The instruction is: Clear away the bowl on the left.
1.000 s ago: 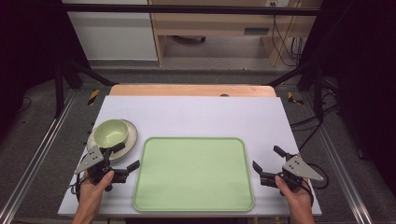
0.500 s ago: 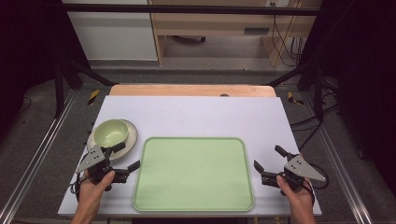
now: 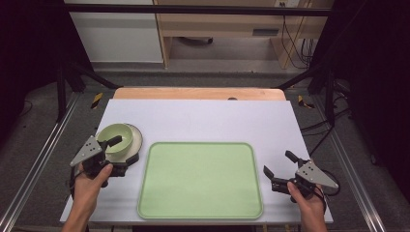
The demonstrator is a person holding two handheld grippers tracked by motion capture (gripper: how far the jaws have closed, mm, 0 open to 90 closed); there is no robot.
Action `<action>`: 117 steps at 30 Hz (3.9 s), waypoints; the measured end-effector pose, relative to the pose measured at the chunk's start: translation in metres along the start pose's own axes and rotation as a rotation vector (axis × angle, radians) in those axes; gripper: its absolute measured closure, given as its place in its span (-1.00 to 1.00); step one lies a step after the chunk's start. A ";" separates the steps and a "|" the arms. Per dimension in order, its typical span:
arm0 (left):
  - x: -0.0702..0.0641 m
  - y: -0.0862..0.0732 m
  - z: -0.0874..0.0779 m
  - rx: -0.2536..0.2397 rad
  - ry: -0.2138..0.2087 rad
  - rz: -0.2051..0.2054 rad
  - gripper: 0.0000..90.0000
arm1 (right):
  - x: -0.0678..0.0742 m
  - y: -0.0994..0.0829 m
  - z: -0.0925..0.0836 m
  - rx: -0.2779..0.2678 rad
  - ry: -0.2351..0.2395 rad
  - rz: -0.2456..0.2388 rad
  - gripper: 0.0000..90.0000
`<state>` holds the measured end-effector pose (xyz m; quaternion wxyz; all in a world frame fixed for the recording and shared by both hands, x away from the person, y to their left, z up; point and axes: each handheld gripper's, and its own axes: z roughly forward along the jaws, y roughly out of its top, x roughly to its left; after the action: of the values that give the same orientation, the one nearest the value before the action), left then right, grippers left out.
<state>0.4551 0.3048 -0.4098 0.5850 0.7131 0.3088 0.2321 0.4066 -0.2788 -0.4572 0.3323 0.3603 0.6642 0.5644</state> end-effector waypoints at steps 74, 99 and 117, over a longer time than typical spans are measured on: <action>0.114 -0.025 -0.001 0.342 0.354 -0.222 -0.18 | 0.012 0.001 -0.001 0.031 0.001 -0.052 -0.90; 0.119 -0.028 0.003 0.430 0.415 -0.287 0.37 | 0.011 -0.001 -0.009 0.039 -0.005 -0.047 -0.90; 0.118 -0.030 0.008 0.464 0.422 -0.297 0.73 | 0.012 -0.002 -0.008 0.048 0.007 -0.040 -0.90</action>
<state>0.5383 0.3868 -0.4447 0.3577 0.7106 0.5681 0.2105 0.3933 -0.2729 -0.4586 0.3324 0.3529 0.6860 0.5426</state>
